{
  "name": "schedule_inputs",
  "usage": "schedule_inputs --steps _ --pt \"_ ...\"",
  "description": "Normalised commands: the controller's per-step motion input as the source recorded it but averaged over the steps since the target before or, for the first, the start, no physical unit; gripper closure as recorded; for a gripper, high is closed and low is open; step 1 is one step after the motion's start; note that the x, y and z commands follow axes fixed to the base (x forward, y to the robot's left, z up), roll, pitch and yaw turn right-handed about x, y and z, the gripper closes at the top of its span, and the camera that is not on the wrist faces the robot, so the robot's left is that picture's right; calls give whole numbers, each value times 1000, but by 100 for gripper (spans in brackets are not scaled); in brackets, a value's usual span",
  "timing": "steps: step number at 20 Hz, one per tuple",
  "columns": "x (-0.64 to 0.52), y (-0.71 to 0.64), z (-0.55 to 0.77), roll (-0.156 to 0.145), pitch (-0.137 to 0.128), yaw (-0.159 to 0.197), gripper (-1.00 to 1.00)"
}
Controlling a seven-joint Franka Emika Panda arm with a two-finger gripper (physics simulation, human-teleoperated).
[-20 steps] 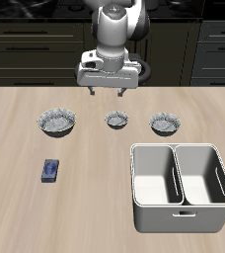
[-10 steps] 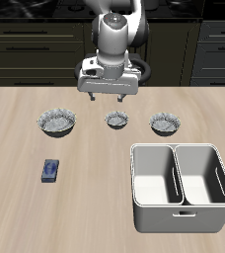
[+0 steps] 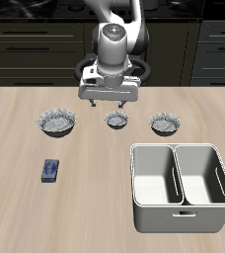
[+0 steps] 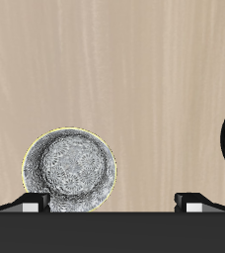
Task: Stack the smallest bowl on the middle-sized bowl
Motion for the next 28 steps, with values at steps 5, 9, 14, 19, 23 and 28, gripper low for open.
schedule_inputs --steps 5,9,14,19,23,28 --pt "-49 26 -167 0 10 -4 -100" --pt "-15 -69 -246 -13 21 -8 -100" --pt "13 -39 -276 -14 41 1 -100" --pt "-10 -7 -156 -8 31 -1 -100" --pt "22 -27 -282 39 46 -25 -100" --pt "2 -32 -164 -7 9 3 100"
